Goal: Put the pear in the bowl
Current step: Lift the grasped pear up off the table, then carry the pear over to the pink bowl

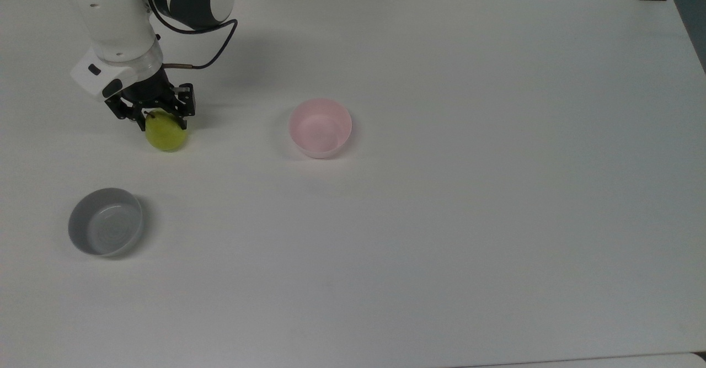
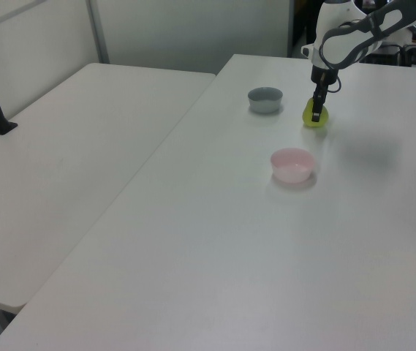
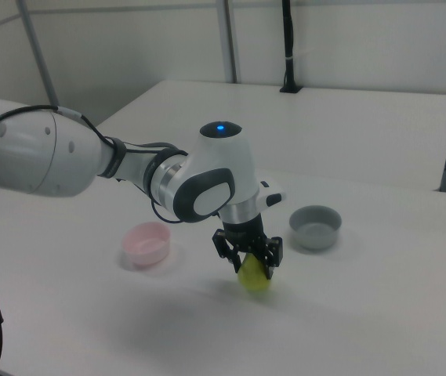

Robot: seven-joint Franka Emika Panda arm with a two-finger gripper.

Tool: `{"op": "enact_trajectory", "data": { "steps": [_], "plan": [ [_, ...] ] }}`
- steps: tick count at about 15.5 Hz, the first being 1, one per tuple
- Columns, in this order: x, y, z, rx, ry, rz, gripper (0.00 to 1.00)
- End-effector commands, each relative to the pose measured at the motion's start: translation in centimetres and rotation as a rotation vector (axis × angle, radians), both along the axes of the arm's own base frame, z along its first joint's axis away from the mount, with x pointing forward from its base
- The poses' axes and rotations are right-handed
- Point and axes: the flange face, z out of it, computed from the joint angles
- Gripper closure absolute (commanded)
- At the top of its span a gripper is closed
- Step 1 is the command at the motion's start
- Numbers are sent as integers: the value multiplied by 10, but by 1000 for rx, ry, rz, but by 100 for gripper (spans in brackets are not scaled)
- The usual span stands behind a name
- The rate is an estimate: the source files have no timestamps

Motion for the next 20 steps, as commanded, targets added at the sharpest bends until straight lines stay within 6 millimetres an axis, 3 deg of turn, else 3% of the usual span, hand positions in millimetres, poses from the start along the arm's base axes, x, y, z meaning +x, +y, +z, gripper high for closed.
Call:
{"op": "enact_trajectory", "data": {
  "steps": [1,4,9,20],
  "plan": [
    [-9,7,33,24,-7,-13,86],
    [-13,14,61,39,4,-5,85],
    [-6,18,140,64,57,-20,82],
    [-23,50,245,109,145,-45,82]
  ]
}}
